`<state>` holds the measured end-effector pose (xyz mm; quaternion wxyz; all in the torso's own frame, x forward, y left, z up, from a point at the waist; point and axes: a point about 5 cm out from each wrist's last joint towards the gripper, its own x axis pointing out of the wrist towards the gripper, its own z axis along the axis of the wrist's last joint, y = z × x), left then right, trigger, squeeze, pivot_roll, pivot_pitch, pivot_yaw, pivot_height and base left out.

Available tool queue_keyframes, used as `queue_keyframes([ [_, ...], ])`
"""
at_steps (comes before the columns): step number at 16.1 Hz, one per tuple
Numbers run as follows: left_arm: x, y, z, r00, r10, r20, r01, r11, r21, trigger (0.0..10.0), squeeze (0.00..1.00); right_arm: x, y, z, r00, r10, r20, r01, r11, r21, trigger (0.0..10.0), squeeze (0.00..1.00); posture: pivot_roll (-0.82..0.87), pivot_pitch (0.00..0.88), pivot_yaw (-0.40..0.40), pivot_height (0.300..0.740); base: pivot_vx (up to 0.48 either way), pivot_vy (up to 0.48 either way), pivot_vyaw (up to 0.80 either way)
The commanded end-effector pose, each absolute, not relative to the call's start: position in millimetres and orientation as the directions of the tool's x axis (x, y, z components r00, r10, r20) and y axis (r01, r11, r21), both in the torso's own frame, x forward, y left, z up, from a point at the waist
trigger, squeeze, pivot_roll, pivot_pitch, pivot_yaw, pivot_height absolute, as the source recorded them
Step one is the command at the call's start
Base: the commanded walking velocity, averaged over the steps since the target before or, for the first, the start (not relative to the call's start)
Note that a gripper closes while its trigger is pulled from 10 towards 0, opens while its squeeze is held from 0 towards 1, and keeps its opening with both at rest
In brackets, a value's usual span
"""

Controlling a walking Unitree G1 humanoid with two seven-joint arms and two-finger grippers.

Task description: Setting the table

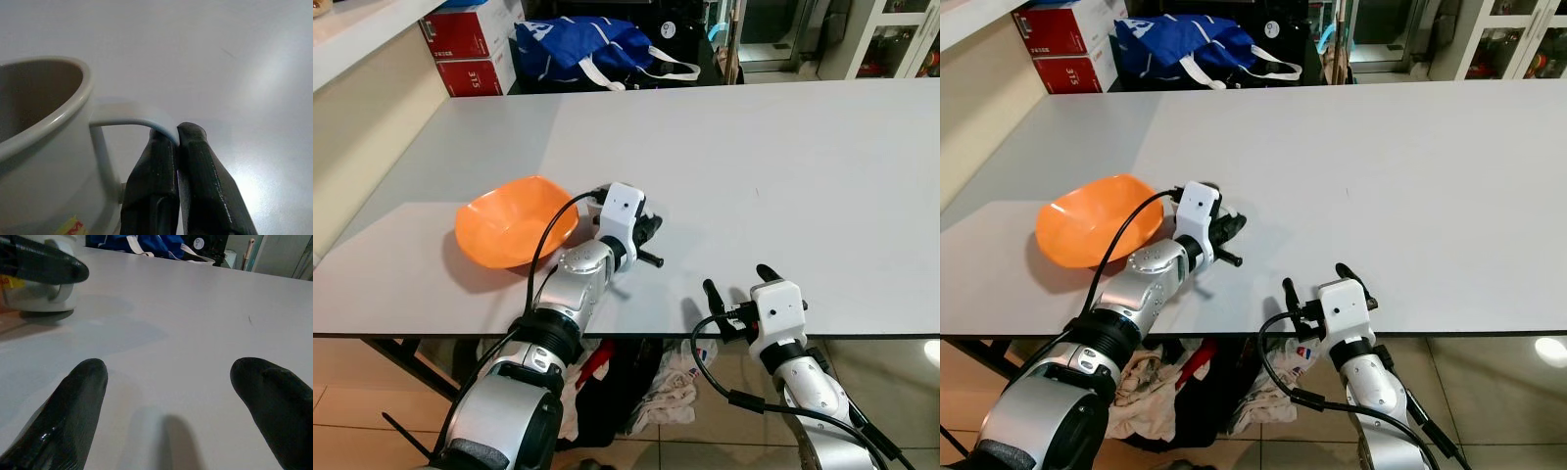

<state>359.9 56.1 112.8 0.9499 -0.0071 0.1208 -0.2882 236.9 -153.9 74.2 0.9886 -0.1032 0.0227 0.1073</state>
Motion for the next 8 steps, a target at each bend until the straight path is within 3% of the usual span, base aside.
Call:
queue_keyframes([
  [1,359.9,60.9,110.0,0.811,-0.534,-0.239,0.534,0.843,-0.071,10.0,0.0,235.6,-152.0,77.0,0.975,0.214,-0.062,-0.222,0.955,-0.197,10.0,0.0,-0.17,0.0,0.11,0.736,0.0,0.0,0.0],
  [3,358.7,60.9,106.8,0.809,-0.53,-0.253,0.531,0.844,-0.07,10.0,0.0,235.5,-152.2,76.8,0.975,0.212,-0.065,-0.22,0.955,-0.197,10.0,0.0,-0.17,0.0,0.11,0.736,0.0,0.0,0.0],
  [4,358.6,61.0,106.0,0.809,-0.528,-0.257,0.53,0.845,-0.07,10.0,0.06,235.5,-152.3,76.7,0.975,0.211,-0.066,-0.22,0.955,-0.197,10.0,0.0,-0.17,0.0,0.11,0.736,0.0,0.0,0.0],
  [5,358.5,61.0,105.5,0.809,-0.527,-0.259,0.529,0.846,-0.07,10.0,0.19,235.6,-152.3,76.7,0.975,0.212,-0.066,-0.221,0.955,-0.198,10.0,0.0,-0.17,0.0,0.11,0.736,0.0,0.0,0.0],
  [6,358.4,60.9,104.9,0.809,-0.526,-0.261,0.527,0.847,-0.072,10.0,1.0,235.7,-152.4,76.6,0.975,0.212,-0.067,-0.221,0.955,-0.198,10.0,0.0,-0.17,0.0,0.109,0.736,0.0,0.0,0.0],
  [8,358.1,60.6,104.1,0.808,-0.526,-0.265,0.526,0.847,-0.078,10.0,1.0,236.0,-152.5,76.5,0.975,0.213,-0.068,-0.223,0.955,-0.198,10.0,0.0,-0.17,0.0,0.108,0.736,0.0,0.0,0.0],
])
